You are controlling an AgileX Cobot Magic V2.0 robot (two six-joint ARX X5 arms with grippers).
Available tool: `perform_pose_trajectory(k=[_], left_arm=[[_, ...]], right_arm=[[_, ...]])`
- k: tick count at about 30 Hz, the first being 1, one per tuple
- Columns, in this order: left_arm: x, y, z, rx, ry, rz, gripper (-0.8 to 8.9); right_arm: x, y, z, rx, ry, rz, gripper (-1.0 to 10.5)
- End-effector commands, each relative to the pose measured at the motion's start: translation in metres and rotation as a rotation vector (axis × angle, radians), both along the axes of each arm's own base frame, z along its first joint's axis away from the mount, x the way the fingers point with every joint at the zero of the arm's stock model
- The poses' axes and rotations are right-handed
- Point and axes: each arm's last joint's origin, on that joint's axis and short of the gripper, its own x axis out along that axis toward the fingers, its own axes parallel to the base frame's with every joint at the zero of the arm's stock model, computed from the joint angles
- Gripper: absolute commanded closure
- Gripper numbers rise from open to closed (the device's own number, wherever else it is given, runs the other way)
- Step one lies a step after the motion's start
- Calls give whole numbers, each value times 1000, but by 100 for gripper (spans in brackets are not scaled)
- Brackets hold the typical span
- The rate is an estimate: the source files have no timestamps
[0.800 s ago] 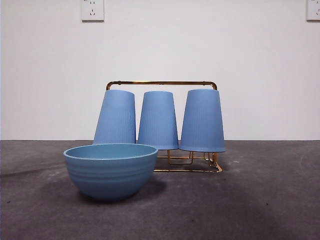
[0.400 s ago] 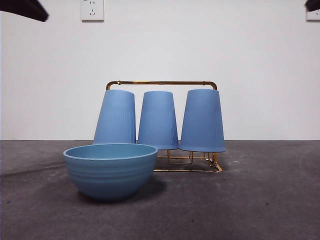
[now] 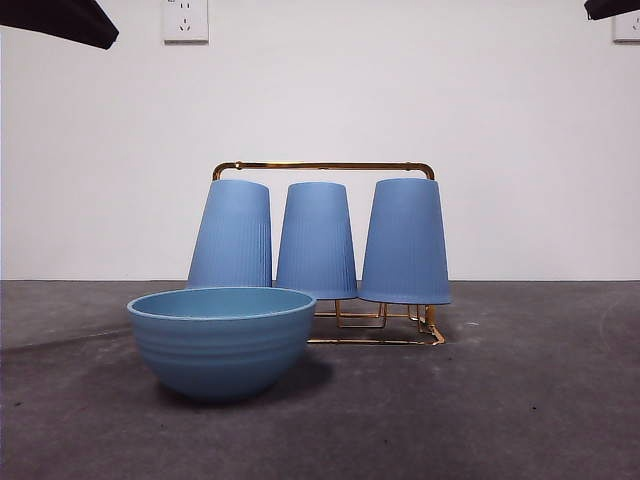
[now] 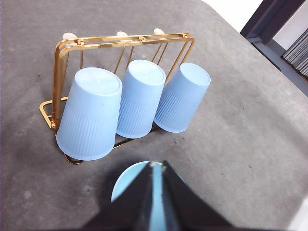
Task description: Right arm lift cup from the cupboard, then place it on the right of the bowl
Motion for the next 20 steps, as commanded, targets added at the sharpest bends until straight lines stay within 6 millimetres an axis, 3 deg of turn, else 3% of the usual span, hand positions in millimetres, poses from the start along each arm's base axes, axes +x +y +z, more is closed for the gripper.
perform_pose_trajectory(k=[1, 5, 7, 20], left_arm=[[1, -1, 6, 5, -36, -17, 633], [1, -1, 6, 5, -37, -17, 401], [1, -1, 6, 5, -37, -17, 341], [-3, 0, 6, -27, 18, 6, 331]], right_arm=[[1, 1, 6, 3, -24, 10, 848], [1, 1, 6, 17, -7, 1, 612], [1, 1, 6, 20, -4, 2, 550], [5, 14, 5, 26, 20, 16, 448]])
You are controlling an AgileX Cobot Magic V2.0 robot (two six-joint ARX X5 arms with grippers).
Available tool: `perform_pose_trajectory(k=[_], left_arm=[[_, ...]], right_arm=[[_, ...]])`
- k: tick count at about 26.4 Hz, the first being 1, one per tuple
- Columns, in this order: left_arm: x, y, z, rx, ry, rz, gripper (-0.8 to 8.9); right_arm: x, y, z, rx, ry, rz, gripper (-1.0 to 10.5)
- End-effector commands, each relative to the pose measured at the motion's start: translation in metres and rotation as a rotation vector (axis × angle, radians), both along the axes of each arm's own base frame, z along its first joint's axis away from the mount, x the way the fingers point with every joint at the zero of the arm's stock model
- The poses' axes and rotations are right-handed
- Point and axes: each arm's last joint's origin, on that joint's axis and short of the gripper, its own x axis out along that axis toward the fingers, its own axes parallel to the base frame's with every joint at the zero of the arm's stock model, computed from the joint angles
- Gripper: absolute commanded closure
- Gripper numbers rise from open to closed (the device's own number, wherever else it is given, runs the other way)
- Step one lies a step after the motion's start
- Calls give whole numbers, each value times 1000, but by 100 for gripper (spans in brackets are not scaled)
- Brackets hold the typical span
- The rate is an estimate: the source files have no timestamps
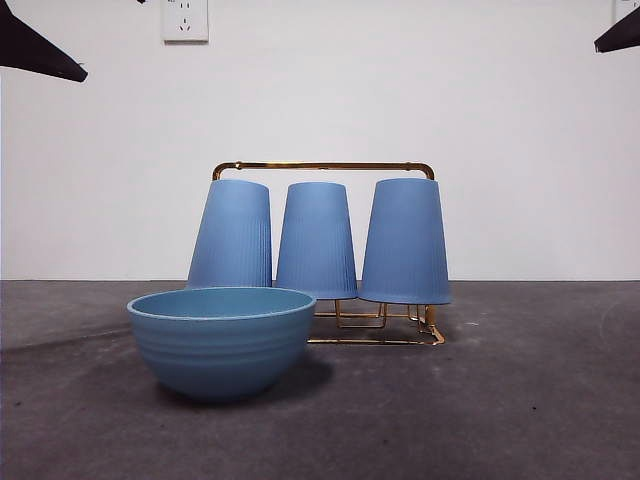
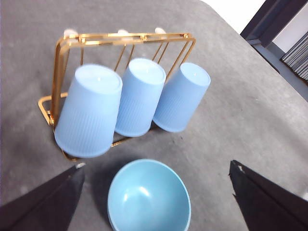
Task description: Right arm lift cup from the cupboard, then place it on the right of the bowl
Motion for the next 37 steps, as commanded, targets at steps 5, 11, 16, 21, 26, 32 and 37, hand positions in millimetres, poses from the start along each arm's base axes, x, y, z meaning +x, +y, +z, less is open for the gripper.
perform_pose_trajectory(k=[5, 11, 16, 21, 26, 32, 37], left_arm=[[-8, 1, 5, -4, 24, -6, 345], [-10, 2, 5, -1, 33, -6, 345], [-10, 2, 5, 0, 33, -7, 345], [-10, 2, 5, 2, 32, -8, 345], [-11, 2, 5, 2, 35, -7, 345], [-11, 1, 4, 2, 36, -8, 345], [-11, 1, 4, 2, 37, -13, 345]], right_arm=[[24, 12, 0, 2, 33, -32, 448], [66, 30, -6, -52, 151, -25, 449], [107, 49, 0, -131, 274, -39, 449], [156, 74, 10, -273, 379, -48, 449], [187, 101, 19, -420, 424, -49, 449], [204, 133, 17, -556, 465, -33, 449], [209, 152, -6, -701, 511, -50, 449]])
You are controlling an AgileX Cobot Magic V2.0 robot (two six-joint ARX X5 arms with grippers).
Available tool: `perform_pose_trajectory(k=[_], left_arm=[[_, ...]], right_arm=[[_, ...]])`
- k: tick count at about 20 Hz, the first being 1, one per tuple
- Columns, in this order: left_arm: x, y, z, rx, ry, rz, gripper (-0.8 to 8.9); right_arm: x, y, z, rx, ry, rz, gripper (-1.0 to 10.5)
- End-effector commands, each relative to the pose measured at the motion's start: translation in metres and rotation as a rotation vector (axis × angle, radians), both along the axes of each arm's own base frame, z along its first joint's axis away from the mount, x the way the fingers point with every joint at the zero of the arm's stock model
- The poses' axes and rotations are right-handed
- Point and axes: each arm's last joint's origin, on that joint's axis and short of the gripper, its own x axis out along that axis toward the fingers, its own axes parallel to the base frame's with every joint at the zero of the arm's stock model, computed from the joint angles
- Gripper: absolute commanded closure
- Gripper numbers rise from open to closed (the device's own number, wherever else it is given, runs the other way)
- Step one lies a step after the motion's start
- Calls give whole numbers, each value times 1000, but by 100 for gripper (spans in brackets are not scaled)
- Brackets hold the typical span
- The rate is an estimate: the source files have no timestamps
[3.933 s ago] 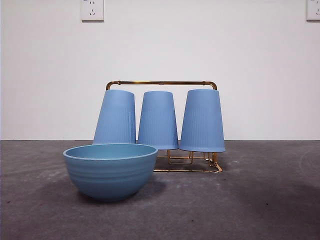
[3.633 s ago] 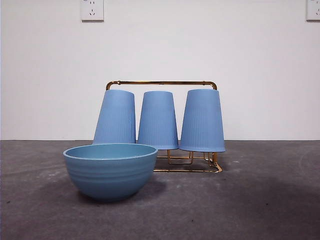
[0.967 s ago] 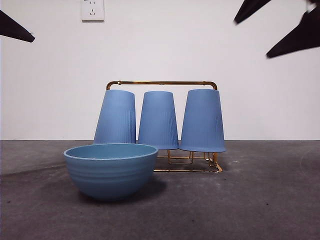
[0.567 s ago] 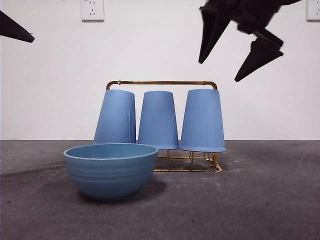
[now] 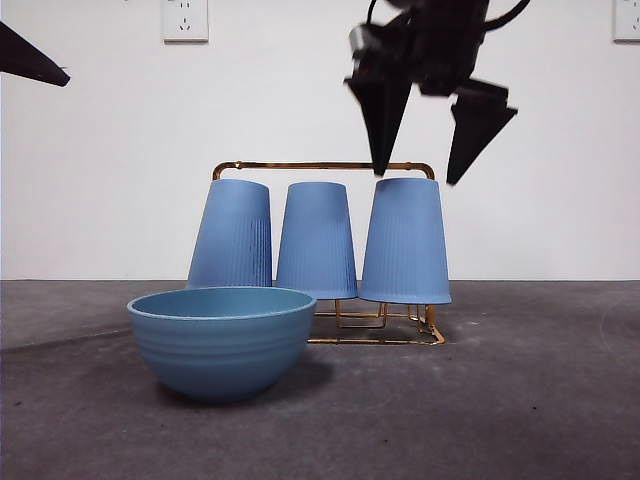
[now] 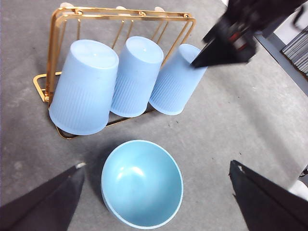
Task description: Right arm lift cup from the cupboard, then place it on the right of the bowl
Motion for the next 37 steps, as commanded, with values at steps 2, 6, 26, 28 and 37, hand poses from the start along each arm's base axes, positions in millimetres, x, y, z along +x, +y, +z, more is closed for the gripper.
perform_pose_trajectory(k=[2, 6, 26, 28, 37], left_arm=[[1, -1, 6, -6, -22, -9, 345], [1, -1, 6, -6, -22, -10, 345], [-1, -5, 6, -6, -19, -34, 345], [-1, -6, 6, -6, -18, -39, 345], [-2, -7, 5, -2, -4, -49, 345]], right_arm=[[9, 11, -14, -17, 23, 16, 453], [13, 13, -21, -5, 33, 21, 538], [1, 7, 34, 23, 10, -1, 650], [-2, 6, 43, 39, -10, -13, 650], [-39, -15, 95, 109, -131, -49, 650]])
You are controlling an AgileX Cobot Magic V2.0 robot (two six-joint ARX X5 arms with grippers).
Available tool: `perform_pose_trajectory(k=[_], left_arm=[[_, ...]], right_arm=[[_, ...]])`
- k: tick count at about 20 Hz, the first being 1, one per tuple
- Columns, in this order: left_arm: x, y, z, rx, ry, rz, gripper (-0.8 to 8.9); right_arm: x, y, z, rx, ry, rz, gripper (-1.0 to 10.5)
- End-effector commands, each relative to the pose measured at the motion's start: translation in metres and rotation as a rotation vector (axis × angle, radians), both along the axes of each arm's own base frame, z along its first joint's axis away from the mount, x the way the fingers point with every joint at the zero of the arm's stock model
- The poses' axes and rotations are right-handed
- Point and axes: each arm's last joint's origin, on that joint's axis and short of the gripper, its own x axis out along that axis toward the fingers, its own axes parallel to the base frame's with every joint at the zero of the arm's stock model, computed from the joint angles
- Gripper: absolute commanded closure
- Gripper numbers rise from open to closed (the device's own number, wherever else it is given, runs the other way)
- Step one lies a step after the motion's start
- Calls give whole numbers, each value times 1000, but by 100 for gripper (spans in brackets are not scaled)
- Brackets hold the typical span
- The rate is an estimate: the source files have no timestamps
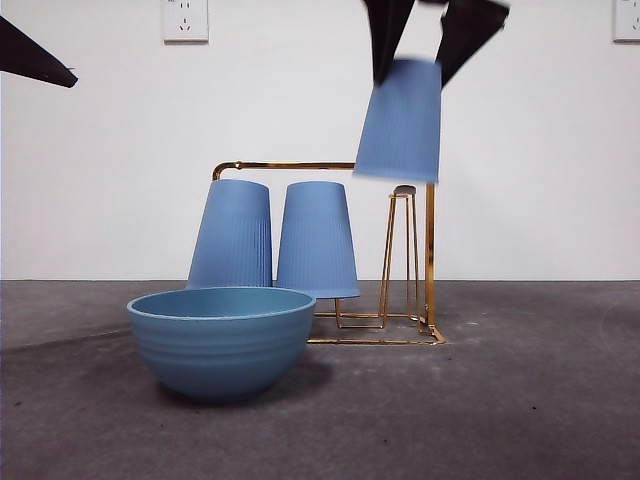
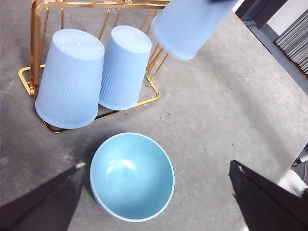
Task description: Right arm lift cup from the cupboard, then place it on the right of the bowl
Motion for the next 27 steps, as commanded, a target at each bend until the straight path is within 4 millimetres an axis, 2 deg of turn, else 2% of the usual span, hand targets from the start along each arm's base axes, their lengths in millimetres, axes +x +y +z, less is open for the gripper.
perform_pose_trajectory(k=[1, 3, 5, 8, 11, 20, 27], left_arm=[[1, -1, 6, -7, -21, -10, 345], [0, -1, 6, -9, -14, -8, 345], [0, -1, 5, -8, -7, -7, 345], [3, -2, 3, -12, 17, -1, 345], [8, -3, -1, -7, 40, -3, 345], [23, -10, -14, -33, 138, -65, 345], [47, -22, -33, -181, 312, -200, 345]], right_arm=[[-21, -9, 18, 3, 14, -18, 650], [-41, -17, 32, 56, -2, 9, 650], [-61, -26, 38, 79, -1, 26, 650], [-82, -38, 30, 56, 28, 21, 650], [-92, -43, 10, 76, 7, 25, 650], [-131, -59, -46, 305, -92, 84, 650], [-149, -65, -101, 492, -162, 157, 650]])
